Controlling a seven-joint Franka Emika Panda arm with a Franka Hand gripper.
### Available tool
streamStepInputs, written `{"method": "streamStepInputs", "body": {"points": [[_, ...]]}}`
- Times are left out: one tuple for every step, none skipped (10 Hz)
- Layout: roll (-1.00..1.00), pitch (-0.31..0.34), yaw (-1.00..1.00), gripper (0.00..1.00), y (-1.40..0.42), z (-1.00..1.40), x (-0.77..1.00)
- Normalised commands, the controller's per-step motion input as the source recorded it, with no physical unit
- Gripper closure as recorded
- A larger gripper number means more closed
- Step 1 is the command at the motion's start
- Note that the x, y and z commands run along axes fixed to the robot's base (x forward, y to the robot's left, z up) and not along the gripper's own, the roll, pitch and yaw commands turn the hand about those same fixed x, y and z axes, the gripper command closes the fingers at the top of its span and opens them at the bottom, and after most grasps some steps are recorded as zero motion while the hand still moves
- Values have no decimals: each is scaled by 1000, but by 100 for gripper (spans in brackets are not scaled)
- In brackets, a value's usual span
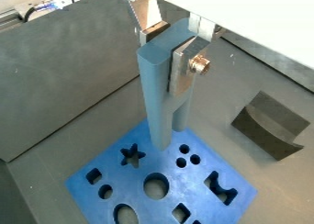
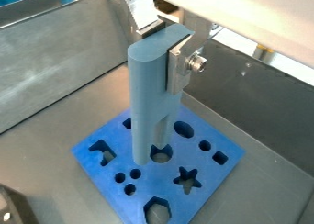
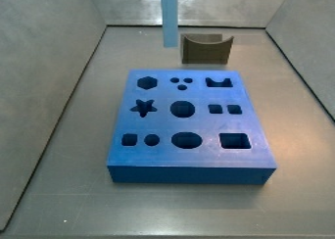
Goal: Insert the square-circle object.
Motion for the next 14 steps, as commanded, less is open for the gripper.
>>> {"method": "streamStepInputs", "body": {"points": [[-147,-136,-926,100,-49,-391,-71],[-171,-147,-874,100,-77,-420,-106],[-157,-156,-863,100,-114,-409,-109],[-34,-46,-720,100,-434,-314,-17],[39,50,-580,100,-709,-386,0],[174,191,-483,100,-634,-351,-191],[233,234,-474,100,-534,-249,-251],[256,253,-483,100,-491,-211,-243],[213,230,-609,100,-474,-277,-189],[76,31,-980,100,-166,-577,-6],[17,0,-1000,100,-31,-634,0],[16,0,-1000,100,-23,-637,0],[16,0,-1000,100,-23,-631,0],[0,0,-1000,100,-51,-311,0]]}}
